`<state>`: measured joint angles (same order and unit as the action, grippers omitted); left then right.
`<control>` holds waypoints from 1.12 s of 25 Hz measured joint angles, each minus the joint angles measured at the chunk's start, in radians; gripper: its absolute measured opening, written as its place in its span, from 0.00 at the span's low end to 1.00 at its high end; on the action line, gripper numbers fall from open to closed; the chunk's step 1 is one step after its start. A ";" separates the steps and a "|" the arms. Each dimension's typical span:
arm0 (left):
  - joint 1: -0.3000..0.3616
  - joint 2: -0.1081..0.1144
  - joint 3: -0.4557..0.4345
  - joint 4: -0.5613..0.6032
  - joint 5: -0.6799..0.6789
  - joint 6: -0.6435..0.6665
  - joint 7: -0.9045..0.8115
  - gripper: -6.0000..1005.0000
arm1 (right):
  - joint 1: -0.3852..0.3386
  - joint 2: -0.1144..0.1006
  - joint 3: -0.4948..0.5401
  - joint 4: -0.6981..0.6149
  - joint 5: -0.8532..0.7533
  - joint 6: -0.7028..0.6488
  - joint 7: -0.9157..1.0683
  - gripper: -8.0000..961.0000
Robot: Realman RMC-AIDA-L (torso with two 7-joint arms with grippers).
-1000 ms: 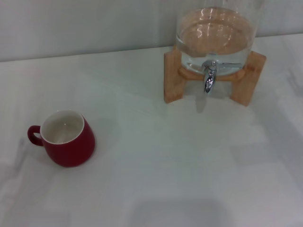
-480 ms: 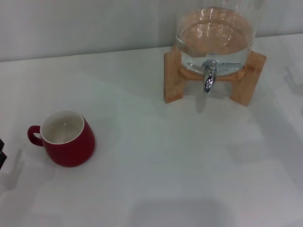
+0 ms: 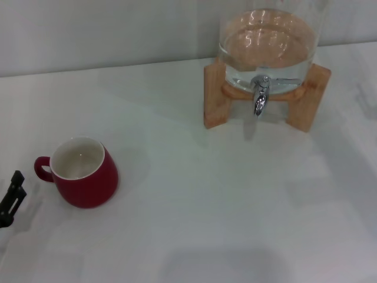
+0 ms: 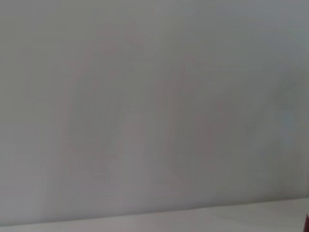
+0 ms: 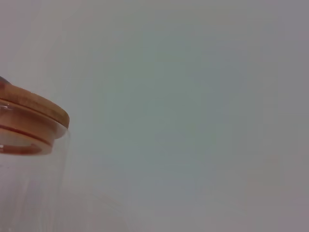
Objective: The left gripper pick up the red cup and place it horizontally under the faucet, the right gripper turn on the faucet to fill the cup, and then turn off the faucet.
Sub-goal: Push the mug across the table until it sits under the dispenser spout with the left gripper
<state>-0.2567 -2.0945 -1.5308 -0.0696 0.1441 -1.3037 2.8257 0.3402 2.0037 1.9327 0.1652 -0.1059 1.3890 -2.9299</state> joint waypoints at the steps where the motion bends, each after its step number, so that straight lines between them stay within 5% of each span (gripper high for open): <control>1: -0.005 0.000 0.000 0.000 0.009 0.009 0.000 0.76 | 0.000 0.000 0.000 0.000 0.000 0.002 0.000 0.64; 28: -0.068 0.008 0.002 -0.003 0.067 0.123 0.000 0.76 | 0.006 0.001 0.000 0.002 0.000 0.004 -0.003 0.64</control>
<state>-0.3250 -2.0865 -1.5293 -0.0727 0.2113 -1.1802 2.8256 0.3464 2.0044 1.9328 0.1672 -0.1058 1.3928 -2.9334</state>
